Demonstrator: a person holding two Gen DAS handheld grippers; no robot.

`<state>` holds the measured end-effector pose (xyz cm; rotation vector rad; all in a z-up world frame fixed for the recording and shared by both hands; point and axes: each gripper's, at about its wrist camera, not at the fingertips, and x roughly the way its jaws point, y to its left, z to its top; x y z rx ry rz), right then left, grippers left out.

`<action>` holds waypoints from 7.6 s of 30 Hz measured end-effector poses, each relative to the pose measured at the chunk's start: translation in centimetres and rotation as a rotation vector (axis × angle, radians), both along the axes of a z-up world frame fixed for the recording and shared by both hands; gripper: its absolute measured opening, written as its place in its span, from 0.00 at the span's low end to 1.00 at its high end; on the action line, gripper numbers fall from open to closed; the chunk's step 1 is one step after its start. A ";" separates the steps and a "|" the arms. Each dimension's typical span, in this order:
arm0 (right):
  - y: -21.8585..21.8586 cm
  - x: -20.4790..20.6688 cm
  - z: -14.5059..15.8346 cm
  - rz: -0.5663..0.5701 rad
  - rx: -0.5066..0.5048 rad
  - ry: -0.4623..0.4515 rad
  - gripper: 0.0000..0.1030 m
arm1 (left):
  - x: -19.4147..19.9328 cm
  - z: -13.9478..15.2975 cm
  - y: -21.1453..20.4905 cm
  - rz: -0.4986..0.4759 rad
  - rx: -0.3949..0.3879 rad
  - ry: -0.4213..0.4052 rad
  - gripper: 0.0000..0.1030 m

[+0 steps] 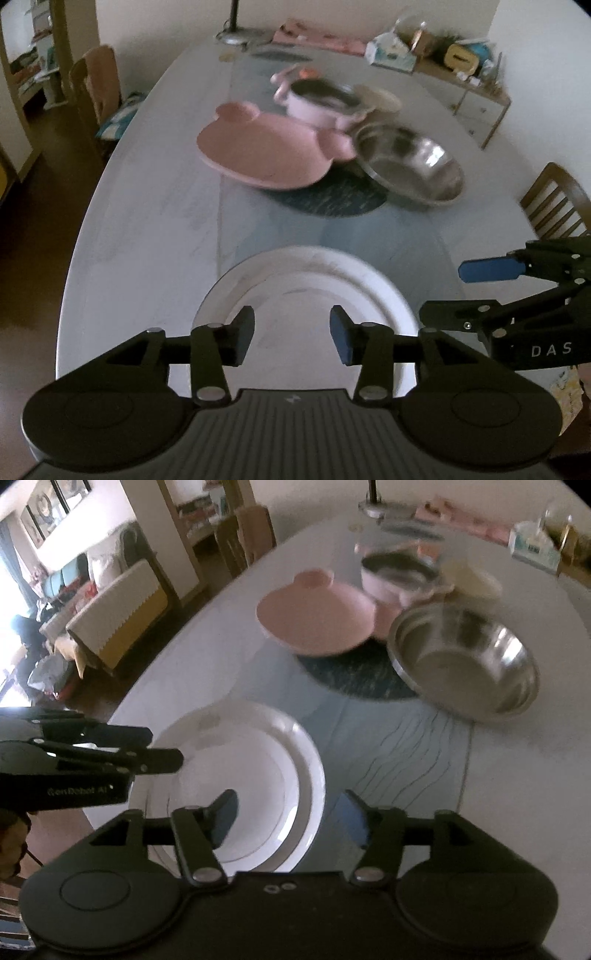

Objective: Organize plates and bowls

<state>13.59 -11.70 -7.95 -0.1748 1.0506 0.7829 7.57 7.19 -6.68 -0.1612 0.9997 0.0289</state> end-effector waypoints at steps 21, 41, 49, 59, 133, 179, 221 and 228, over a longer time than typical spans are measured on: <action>-7.4 5.8 5.2 -0.097 0.112 -0.347 1.00 | 5.9 4.6 -7.3 0.023 0.066 -0.250 0.76; -12.7 17.6 -0.1 -0.146 0.050 -0.351 0.97 | 17.0 -1.5 -10.8 0.146 0.090 -0.133 0.76; -11.8 21.3 -3.6 -0.114 -0.010 -0.255 0.81 | 20.4 -4.5 -10.6 0.164 0.082 -0.042 0.75; -10.9 25.4 -6.9 -0.152 -0.027 -0.050 0.57 | 22.7 -7.1 -9.4 0.196 0.032 0.052 0.45; -2.4 5.8 0.2 -0.116 -0.009 -0.027 0.13 | 2.0 -0.4 0.8 0.178 -0.008 0.057 0.15; 0.1 2.7 -2.4 -0.132 -0.061 0.004 0.15 | 3.4 -2.0 1.1 0.075 0.048 0.076 0.16; -7.5 14.8 -1.0 -0.175 -0.037 -0.061 0.48 | 14.7 -2.6 -5.2 -0.018 0.022 0.033 0.30; -2.3 13.8 0.0 -0.128 -0.009 -0.083 0.54 | 14.3 -1.2 -0.3 0.054 0.045 -0.030 0.64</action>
